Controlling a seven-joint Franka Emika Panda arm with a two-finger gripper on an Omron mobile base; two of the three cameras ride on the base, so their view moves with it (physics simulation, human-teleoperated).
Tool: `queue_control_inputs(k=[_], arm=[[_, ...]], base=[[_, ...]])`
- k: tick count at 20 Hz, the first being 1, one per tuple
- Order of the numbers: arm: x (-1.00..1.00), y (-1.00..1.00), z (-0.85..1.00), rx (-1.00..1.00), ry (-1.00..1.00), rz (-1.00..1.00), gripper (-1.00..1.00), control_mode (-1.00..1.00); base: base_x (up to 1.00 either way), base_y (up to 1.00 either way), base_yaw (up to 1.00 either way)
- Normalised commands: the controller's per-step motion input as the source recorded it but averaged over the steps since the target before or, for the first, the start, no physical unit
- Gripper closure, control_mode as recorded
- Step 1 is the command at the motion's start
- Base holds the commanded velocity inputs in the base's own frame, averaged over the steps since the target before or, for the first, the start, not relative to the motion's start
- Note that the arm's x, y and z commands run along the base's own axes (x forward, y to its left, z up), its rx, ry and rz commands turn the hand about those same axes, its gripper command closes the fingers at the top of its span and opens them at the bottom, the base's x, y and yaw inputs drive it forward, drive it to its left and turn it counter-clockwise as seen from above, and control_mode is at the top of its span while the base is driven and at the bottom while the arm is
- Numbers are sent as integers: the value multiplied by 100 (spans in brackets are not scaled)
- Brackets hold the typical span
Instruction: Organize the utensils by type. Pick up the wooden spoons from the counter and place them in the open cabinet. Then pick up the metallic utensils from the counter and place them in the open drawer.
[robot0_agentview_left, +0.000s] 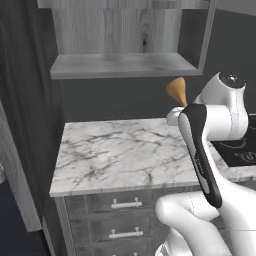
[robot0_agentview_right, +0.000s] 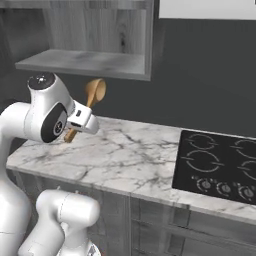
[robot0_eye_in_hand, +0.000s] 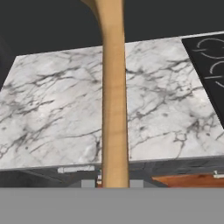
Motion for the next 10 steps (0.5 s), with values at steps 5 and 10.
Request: queue_control_inputs(k=[5, 10], arm=[[0, 0, 0, 0, 0, 0, 100, 100], [0, 0, 0, 0, 0, 0, 100, 100]], base=[[46, 0, 0], [42, 0, 0]])
